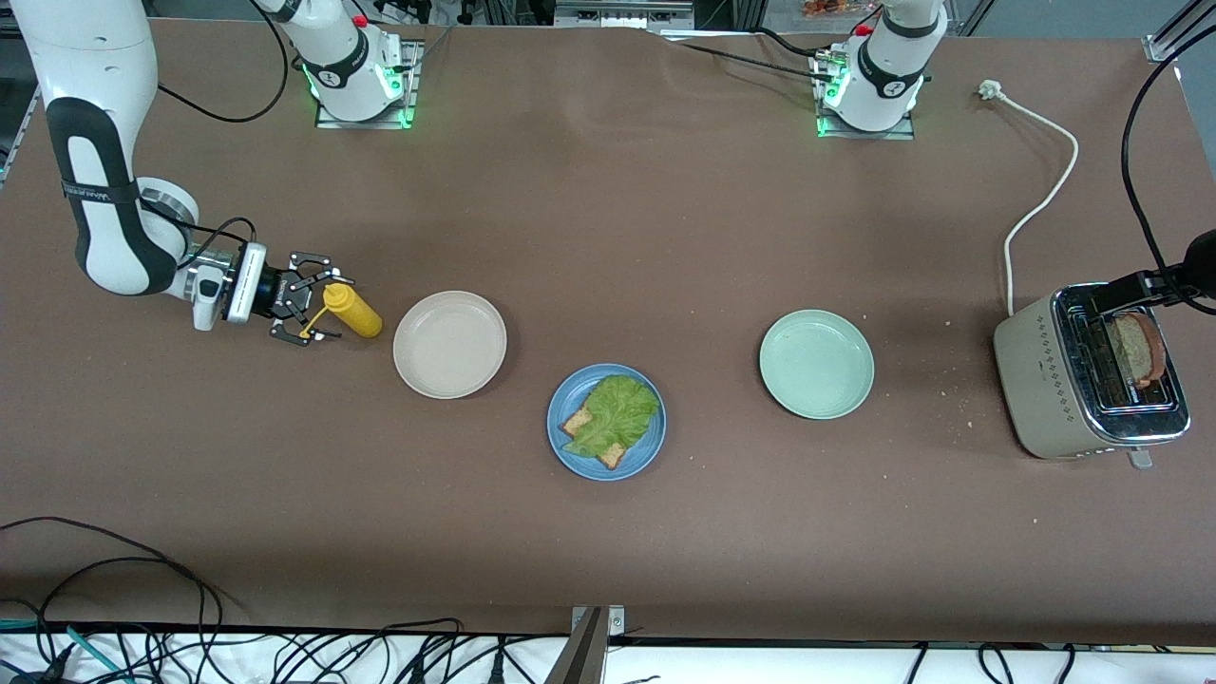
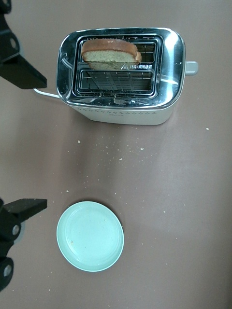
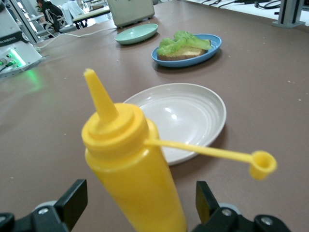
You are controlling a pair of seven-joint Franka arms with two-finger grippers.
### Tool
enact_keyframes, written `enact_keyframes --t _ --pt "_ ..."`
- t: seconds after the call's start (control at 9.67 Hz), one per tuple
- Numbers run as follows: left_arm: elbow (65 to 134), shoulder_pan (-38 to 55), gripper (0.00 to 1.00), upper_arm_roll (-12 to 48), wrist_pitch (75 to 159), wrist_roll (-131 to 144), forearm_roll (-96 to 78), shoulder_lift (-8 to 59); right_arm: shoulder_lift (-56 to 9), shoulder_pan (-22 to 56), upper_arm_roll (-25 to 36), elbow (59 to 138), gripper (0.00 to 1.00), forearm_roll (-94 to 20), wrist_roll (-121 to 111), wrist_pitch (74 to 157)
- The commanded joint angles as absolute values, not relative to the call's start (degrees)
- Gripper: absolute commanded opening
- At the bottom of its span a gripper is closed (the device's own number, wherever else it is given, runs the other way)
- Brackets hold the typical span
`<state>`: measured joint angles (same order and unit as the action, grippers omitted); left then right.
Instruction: Make sandwich in blue plate with both arms
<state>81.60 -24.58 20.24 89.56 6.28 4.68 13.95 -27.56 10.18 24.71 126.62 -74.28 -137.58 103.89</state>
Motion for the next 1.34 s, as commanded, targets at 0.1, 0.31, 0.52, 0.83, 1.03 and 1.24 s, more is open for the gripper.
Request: enact_keyframes --t 0.1,0.31,0.52,0.83,1.03,1.24 --pt "81.6 -24.8 1.00 20.3 88.6 5.0 5.9 13.2 -26.2 10.5 23.9 127.8 0.79 -74.0 -138.6 101.8" --pt "81.6 -24.8 1.00 20.2 88.6 4.8 5.9 13.2 -26.2 10.6 23.8 127.4 0.35 -74.8 -138.5 101.9" --pt "81.6 -24.9 1.00 20.2 88.6 4.8 5.9 13.2 -26.5 10.8 23.8 125.9 0.21 -76.0 -137.3 102.3" --pt "81.5 -24.9 1.00 20.1 88.6 4.8 5.9 13.2 -26.6 12.2 24.0 119.8 0.17 -73.7 -126.3 103.4" --pt "80.3 -25.9 1.00 20.1 88.6 4.7 5.9 13.1 -26.4 13.6 24.1 113.1 0.17 -65.6 -112.5 104.9" --pt "79.6 -26.3 1.00 20.1 88.6 4.7 5.8 13.2 -27.1 15.7 23.9 103.3 0.16 -55.1 -100.7 106.5"
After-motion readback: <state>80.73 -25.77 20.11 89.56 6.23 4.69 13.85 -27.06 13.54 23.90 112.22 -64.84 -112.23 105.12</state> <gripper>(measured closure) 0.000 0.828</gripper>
